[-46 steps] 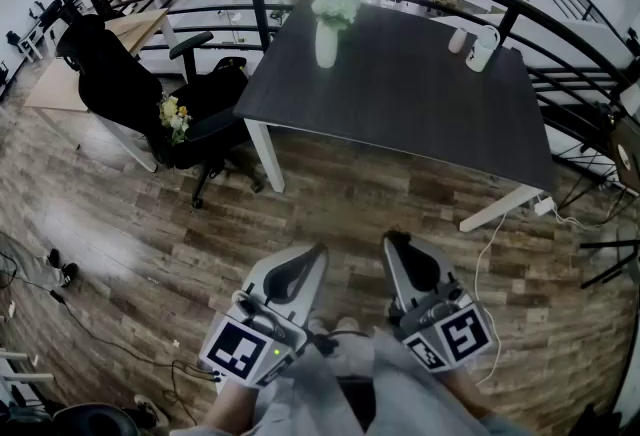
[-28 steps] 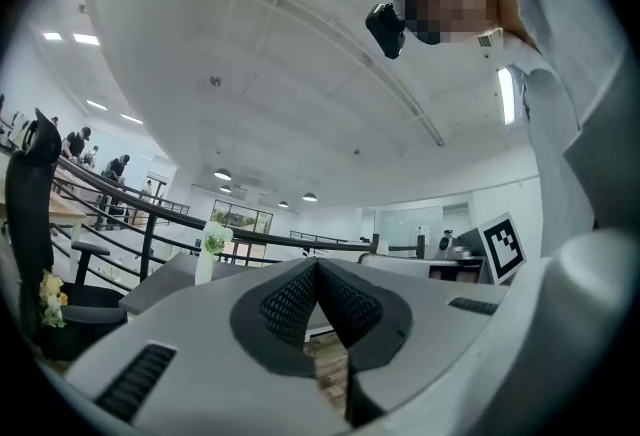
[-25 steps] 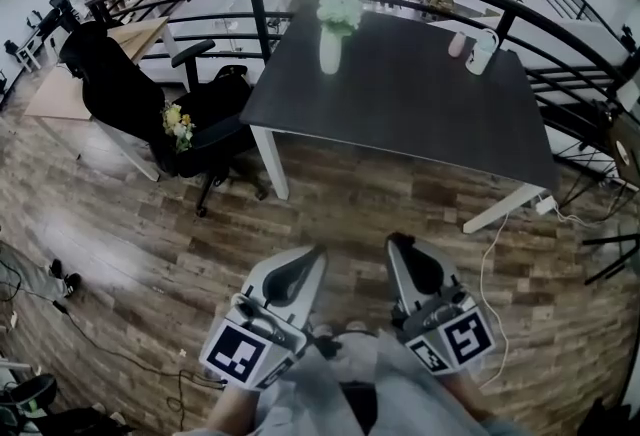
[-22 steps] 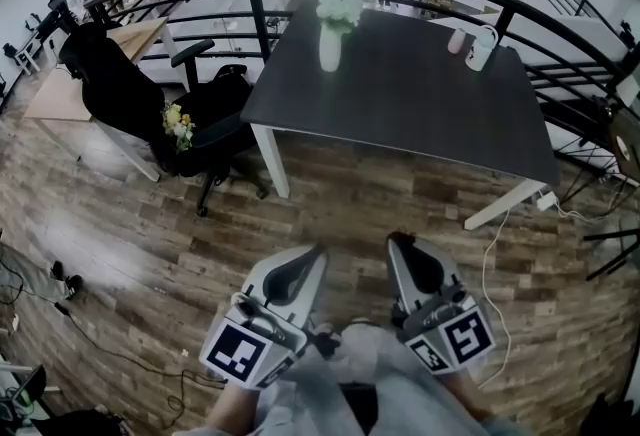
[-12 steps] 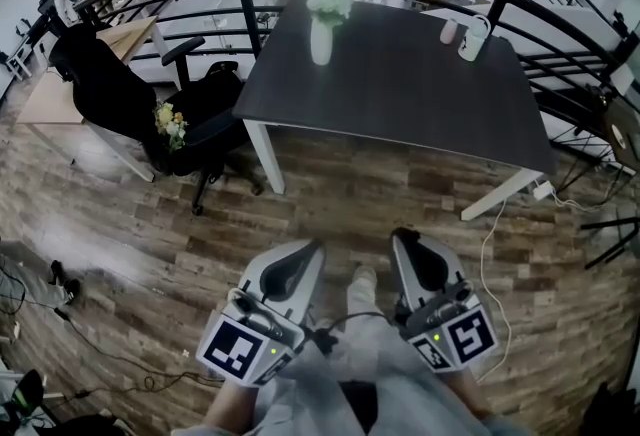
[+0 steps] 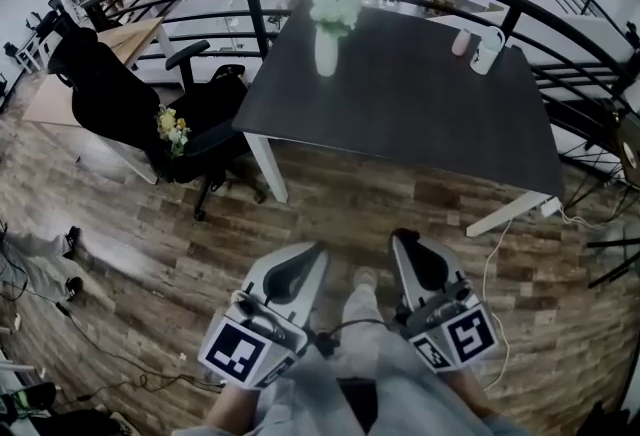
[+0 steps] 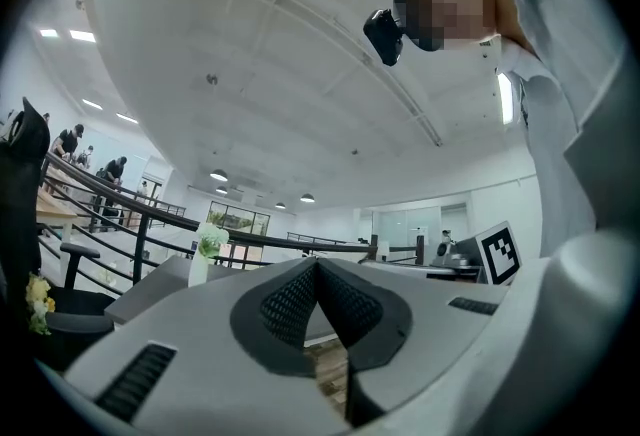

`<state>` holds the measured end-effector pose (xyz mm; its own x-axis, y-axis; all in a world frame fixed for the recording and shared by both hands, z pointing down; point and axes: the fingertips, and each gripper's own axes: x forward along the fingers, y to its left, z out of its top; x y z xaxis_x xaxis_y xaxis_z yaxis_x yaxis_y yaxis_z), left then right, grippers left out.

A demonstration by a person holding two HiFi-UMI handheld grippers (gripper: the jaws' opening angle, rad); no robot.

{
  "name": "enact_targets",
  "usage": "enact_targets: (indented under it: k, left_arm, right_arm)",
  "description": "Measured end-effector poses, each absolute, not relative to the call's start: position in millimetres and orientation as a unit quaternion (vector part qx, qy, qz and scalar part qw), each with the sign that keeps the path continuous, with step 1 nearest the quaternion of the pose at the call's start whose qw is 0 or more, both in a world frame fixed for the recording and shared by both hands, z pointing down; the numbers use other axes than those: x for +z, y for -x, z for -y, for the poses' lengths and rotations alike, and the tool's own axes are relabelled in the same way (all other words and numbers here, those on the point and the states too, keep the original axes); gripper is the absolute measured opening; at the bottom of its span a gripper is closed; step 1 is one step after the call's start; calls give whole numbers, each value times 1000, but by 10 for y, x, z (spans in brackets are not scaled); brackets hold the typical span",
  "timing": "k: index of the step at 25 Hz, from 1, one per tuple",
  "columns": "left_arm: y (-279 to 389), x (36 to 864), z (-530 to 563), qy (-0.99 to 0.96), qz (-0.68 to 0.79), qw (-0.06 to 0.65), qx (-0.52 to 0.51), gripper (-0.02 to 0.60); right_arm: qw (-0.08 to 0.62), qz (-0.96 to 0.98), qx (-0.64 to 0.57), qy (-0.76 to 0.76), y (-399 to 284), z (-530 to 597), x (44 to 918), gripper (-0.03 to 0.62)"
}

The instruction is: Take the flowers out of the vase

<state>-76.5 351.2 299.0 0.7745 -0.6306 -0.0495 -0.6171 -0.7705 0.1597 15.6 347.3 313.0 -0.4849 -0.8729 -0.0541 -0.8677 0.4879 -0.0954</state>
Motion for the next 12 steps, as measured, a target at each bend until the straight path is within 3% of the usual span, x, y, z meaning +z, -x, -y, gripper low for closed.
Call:
enact_targets:
  k: [12]
  left_arm:
    - [268, 2965, -2643, -929, 361, 61, -59, -2]
  right_arm:
    - [46, -876, -22, 480, -666, -2549, 3153, 3]
